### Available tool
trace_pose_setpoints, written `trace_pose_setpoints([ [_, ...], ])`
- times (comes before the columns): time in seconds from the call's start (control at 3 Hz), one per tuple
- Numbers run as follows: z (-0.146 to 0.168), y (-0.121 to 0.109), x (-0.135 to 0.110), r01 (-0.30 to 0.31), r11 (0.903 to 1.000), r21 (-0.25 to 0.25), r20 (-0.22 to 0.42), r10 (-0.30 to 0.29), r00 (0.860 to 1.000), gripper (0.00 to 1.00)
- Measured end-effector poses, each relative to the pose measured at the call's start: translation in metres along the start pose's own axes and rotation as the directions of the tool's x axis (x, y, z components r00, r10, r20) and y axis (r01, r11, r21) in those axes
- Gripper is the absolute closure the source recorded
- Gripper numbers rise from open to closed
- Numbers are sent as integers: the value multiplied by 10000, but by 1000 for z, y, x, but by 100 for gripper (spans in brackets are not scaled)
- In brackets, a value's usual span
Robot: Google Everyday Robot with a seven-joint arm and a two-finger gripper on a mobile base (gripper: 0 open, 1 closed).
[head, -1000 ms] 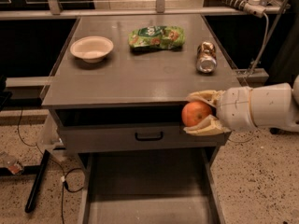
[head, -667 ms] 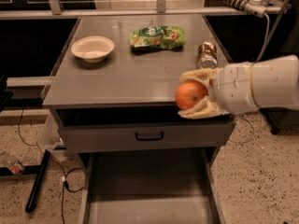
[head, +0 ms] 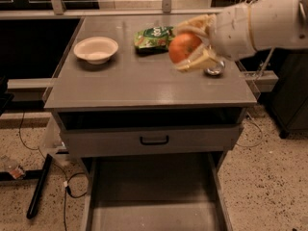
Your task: Pick orange from middle drawer and place on counter
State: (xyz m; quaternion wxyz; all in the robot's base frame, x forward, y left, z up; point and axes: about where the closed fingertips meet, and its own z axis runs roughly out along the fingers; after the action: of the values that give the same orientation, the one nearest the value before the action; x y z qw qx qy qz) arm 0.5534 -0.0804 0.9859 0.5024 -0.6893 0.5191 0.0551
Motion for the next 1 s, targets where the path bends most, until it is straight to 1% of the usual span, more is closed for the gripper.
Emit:
trace_pose_setpoints([
  [0.33,35,-33,8,-567,9981,-245,631,582,9963,100],
  [0.67,61,-46,26,-1536,9872,-432,957,1571,9829,100],
  [1.0,79,-49,40,-2527,9666,-419,1189,2559,9594,100],
])
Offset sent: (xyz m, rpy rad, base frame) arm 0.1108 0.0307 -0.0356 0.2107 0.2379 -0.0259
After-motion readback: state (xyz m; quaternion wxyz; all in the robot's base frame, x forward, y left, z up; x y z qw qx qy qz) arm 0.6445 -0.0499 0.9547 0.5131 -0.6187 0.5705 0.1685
